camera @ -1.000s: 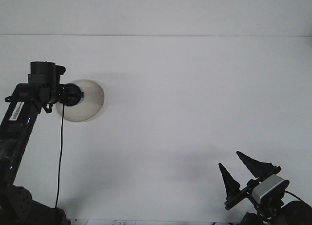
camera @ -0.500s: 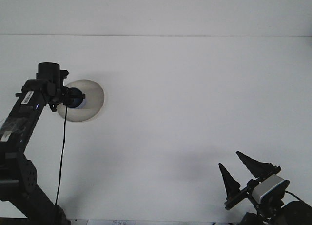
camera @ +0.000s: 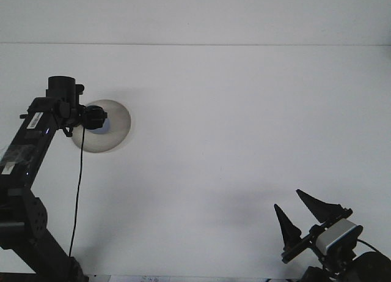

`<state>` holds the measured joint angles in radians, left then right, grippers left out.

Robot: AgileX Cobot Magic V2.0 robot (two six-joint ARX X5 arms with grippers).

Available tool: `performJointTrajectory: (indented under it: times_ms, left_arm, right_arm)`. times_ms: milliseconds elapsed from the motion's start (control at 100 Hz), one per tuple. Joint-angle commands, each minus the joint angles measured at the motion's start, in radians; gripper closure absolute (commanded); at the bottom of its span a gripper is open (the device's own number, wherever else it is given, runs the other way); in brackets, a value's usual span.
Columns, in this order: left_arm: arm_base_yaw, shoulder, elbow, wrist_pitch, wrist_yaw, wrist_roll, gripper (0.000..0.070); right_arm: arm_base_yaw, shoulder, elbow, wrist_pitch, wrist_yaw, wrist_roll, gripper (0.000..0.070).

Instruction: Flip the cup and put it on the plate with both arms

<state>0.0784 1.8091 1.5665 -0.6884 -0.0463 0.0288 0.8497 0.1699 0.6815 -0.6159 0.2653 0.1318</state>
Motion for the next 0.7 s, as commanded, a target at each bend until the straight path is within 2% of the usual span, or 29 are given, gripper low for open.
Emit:
performJointTrajectory:
  times_ms: [0, 200, 430, 530, 690]
  left_arm:
    - [0.003, 0.018, 0.053, -0.017, 0.004, -0.026, 0.0146]
    - [0.003, -0.035, 0.144, -0.085, 0.006, -0.041, 0.0146]
    - [0.003, -0.264, 0.146, -0.074, 0.006, -0.048, 0.0146]
    - [0.000, -0.399, 0.143, -0.082, 0.048, -0.064, 0.0147]
    - [-0.028, -0.609, 0.115, -0.066, 0.155, -0.075, 0.0152]
  right_arm:
    - [0.008, 0.002, 0.003, 0.010, 0.003, 0.010, 0.0252]
    - [0.008, 0.002, 0.003, 0.010, 0.002, 0.004, 0.0252]
    - [0.008, 0.002, 0.004, 0.010, 0.011, -0.005, 0.0252]
    - [0.008, 0.002, 0.004, 0.010, 0.063, -0.006, 0.0252]
    - [0.008, 0.002, 0.003, 0.010, 0.196, -0.005, 0.0251]
